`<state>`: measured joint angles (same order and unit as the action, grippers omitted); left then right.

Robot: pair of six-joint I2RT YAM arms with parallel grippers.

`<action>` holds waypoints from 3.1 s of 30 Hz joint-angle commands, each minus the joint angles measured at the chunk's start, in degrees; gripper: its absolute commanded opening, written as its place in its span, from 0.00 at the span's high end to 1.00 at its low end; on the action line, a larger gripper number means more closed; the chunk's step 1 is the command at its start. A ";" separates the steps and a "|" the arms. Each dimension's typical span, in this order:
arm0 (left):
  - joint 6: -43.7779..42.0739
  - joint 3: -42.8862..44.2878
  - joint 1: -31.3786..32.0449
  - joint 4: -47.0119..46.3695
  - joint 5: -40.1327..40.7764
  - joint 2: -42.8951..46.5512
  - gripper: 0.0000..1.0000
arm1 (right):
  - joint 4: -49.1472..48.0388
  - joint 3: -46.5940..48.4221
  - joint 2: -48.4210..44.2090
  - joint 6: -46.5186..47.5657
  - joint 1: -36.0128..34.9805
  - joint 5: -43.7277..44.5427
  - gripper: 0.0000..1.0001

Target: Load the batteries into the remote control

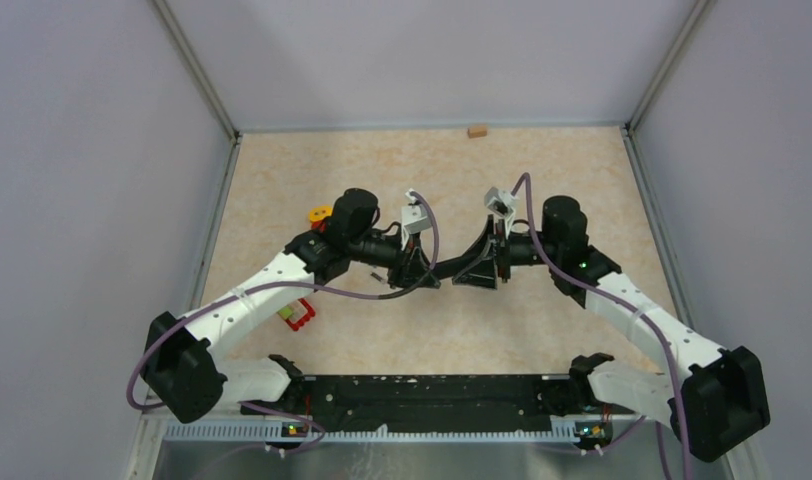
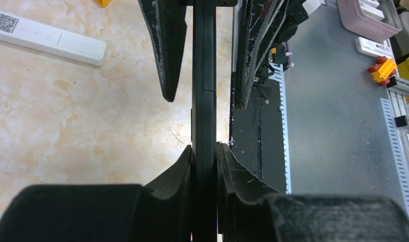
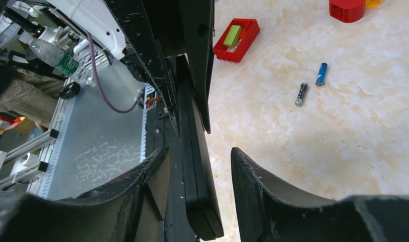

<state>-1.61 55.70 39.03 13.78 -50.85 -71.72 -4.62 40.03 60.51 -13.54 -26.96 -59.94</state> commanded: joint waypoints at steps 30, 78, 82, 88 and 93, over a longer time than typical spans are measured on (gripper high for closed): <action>23.26 -12.38 -2.91 -25.53 19.32 17.11 0.01 | -15.69 3.19 -6.76 -23.47 -0.37 12.28 1.00; 68.76 -14.20 -2.70 -68.73 28.73 3.41 1.00 | -35.42 -7.93 -5.63 -61.23 -12.94 46.10 0.98; 67.53 -13.98 -3.84 -67.01 26.44 4.13 1.00 | -25.59 -6.58 -9.42 -54.62 -12.94 48.44 0.45; 67.19 -12.62 -5.80 -65.15 21.34 4.91 1.00 | -18.60 -4.53 -11.11 -50.11 -12.59 50.36 0.39; 67.83 -11.68 -6.96 -63.83 18.91 5.29 1.00 | -22.89 -5.20 -9.06 -49.98 -12.21 48.61 0.43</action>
<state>66.48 41.06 32.84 -48.60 -28.51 -68.62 -24.97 32.38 50.35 -65.87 -39.27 -10.81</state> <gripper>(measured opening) 0.223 0.579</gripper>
